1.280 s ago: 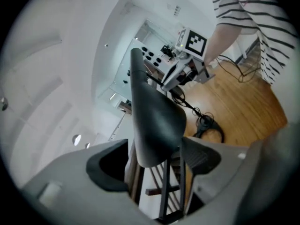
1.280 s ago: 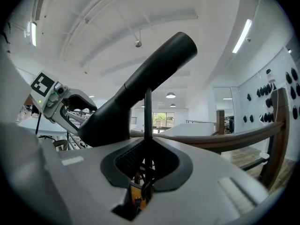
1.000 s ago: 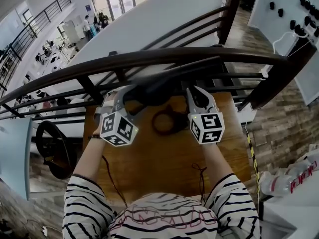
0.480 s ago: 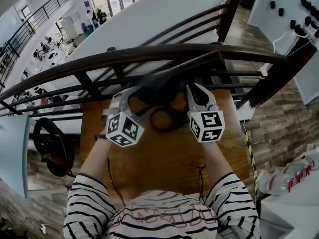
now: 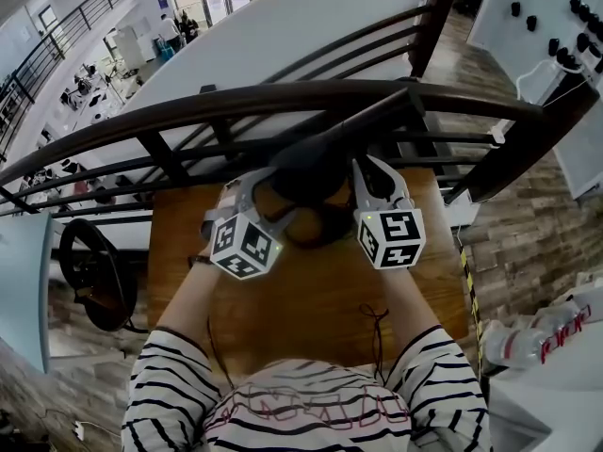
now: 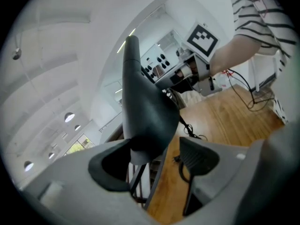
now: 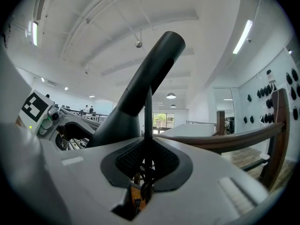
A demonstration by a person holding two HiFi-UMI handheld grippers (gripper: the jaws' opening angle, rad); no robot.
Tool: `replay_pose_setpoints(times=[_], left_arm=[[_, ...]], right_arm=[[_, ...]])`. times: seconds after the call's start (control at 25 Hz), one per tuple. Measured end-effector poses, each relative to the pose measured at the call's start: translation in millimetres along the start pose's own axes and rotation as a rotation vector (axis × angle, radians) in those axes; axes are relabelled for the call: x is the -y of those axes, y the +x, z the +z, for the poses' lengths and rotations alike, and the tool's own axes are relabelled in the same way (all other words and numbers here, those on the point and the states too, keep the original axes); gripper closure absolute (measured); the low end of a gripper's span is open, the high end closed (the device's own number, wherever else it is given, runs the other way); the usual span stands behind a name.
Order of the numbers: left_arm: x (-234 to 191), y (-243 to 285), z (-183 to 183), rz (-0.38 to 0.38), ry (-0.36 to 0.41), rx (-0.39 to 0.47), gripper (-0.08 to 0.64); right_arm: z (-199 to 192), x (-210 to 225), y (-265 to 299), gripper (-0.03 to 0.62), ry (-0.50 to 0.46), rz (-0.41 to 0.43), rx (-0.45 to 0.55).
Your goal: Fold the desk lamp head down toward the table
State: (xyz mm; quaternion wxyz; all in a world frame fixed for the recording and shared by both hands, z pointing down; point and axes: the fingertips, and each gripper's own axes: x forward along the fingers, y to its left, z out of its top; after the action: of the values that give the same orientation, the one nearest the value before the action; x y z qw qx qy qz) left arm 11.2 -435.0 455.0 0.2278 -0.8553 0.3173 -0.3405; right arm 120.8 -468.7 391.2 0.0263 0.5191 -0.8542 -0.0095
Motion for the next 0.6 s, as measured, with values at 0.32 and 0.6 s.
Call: replay_pose_setpoints(times=[0.32, 0.6], left_arm=[[2.8, 1.1, -1.3, 0.001, -0.021, 0.008, 0.230], [3.1, -0.3, 0.4, 0.001, -0.019, 0.011, 0.230]], right_arm=[[-1.1, -2.1, 0.0, 0.555, -0.002, 0.001, -0.001], [0.5, -1.6, -1.8, 0.552, 0.021, 0.003, 0.006]])
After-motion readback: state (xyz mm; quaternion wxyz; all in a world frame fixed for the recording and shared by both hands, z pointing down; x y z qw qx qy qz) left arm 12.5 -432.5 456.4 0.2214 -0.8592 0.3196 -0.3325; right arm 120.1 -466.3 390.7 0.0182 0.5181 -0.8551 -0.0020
